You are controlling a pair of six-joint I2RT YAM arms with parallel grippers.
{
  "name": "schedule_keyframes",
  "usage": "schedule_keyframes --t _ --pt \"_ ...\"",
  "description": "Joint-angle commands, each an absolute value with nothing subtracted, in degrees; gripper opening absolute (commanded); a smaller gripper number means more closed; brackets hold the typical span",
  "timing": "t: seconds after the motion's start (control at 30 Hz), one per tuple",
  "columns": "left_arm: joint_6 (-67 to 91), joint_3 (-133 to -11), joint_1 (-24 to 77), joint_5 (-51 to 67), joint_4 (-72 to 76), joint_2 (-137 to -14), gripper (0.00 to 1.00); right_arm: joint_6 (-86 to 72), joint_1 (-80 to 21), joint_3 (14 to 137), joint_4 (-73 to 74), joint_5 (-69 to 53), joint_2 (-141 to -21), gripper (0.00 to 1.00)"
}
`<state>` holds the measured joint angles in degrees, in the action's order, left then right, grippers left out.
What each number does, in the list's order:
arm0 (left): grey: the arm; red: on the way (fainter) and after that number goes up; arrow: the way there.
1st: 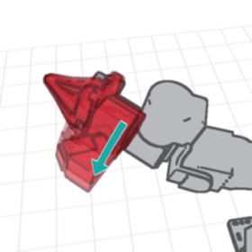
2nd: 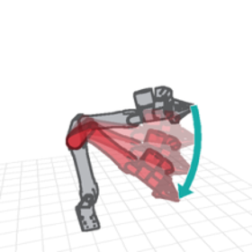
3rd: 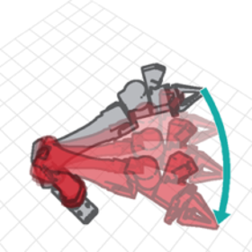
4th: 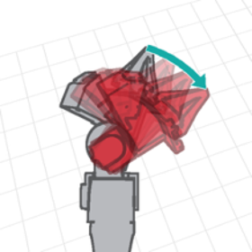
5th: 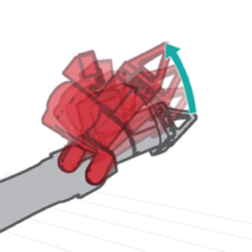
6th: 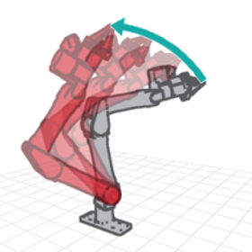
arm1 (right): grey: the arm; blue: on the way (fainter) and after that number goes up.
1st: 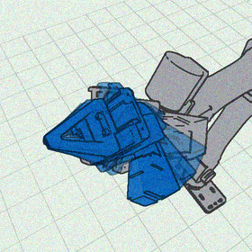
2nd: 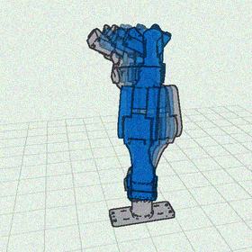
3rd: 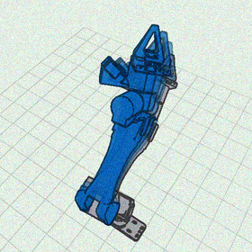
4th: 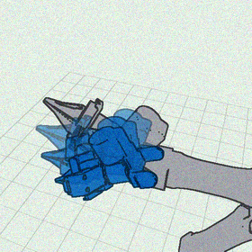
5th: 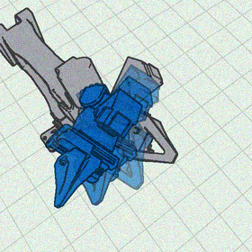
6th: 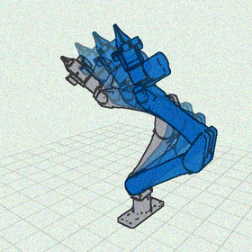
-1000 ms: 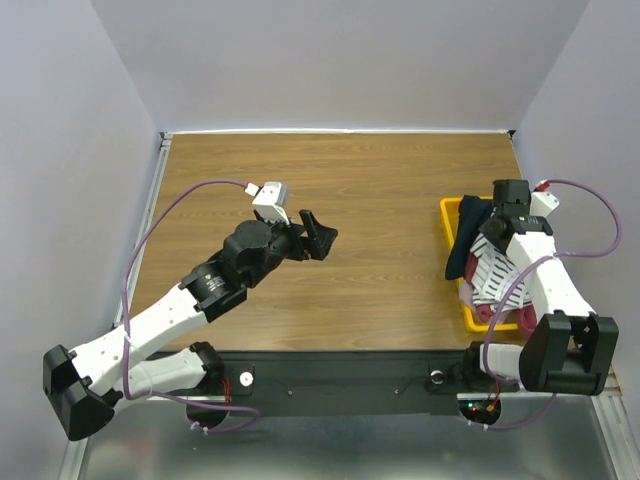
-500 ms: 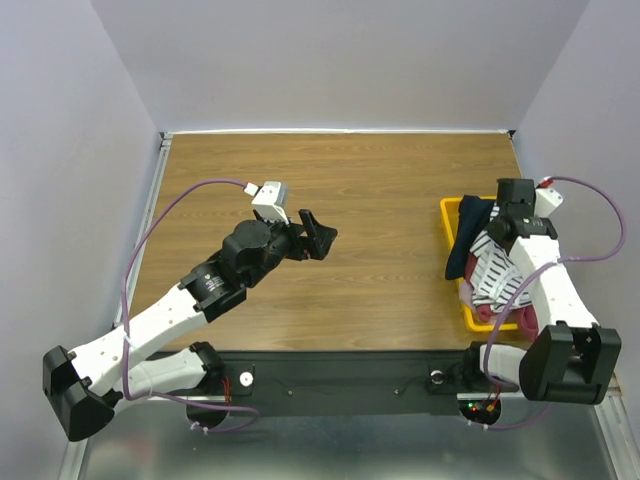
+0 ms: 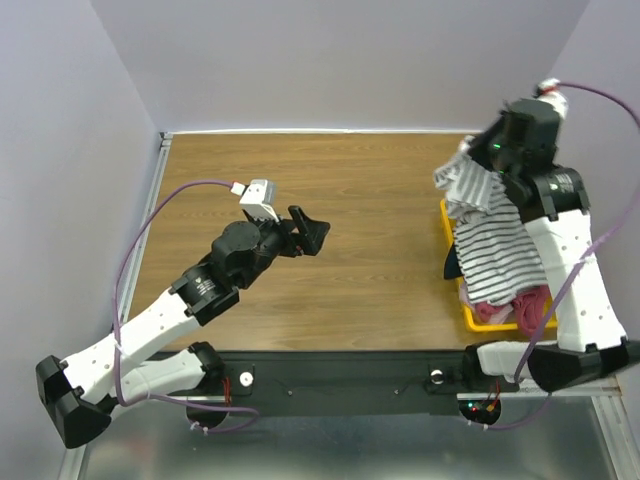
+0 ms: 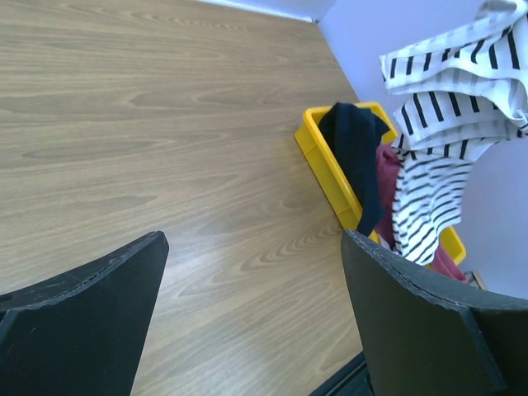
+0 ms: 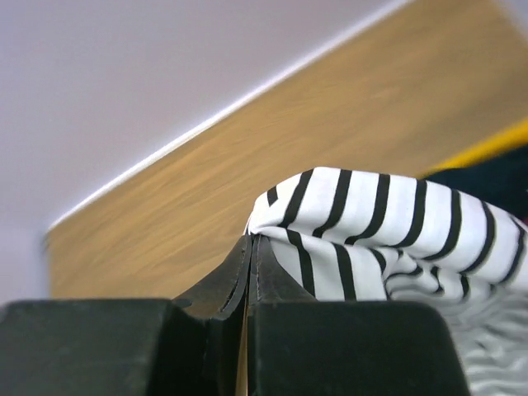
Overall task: Fold and stack the tank tops
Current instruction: Move the tank top to the center of the board, then flatten the tank top out
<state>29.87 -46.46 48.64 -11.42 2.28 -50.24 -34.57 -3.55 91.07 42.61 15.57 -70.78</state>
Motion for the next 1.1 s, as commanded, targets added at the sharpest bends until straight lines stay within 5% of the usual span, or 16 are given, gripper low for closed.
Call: schedule_keyframes --t 0.0,0.27,0.4,0.5,0.73,0.9,1.07 --pt "30.4 -49.6 47.6 -15.0 2.9 -48.3 0.98 -35.6 -21.0 100.4 42.8 16.8 -77.1 0.01" --pt "33.6 -51.3 46.1 -20.6 -0.7 -46.5 0.98 -35.0 -41.0 113.6 41.3 20.1 -98.4 0.01" --pt "35.5 -49.5 45.6 -22.7 -1.9 -45.1 0.98 -32.8 -41.0 112.9 39.7 20.3 -101.7 0.54" --pt "37.2 -47.5 45.4 -22.7 -1.8 -46.8 0.97 -32.2 -41.0 107.5 38.3 25.6 -97.9 0.70" --pt "41.1 -41.3 45.5 -15.0 5.0 -55.8 0.81 -34.4 -41.0 79.8 37.4 34.4 -82.1 0.66" --pt "43.3 -37.3 46.1 -13.9 9.7 -62.1 0.73 -41.0 -41.0 55.4 34.2 27.9 -69.1 0.44" --pt "48.2 -33.1 46.1 -18.2 9.9 -64.0 0.72 -45.8 -41.0 41.3 31.0 22.6 -65.3 0.42"
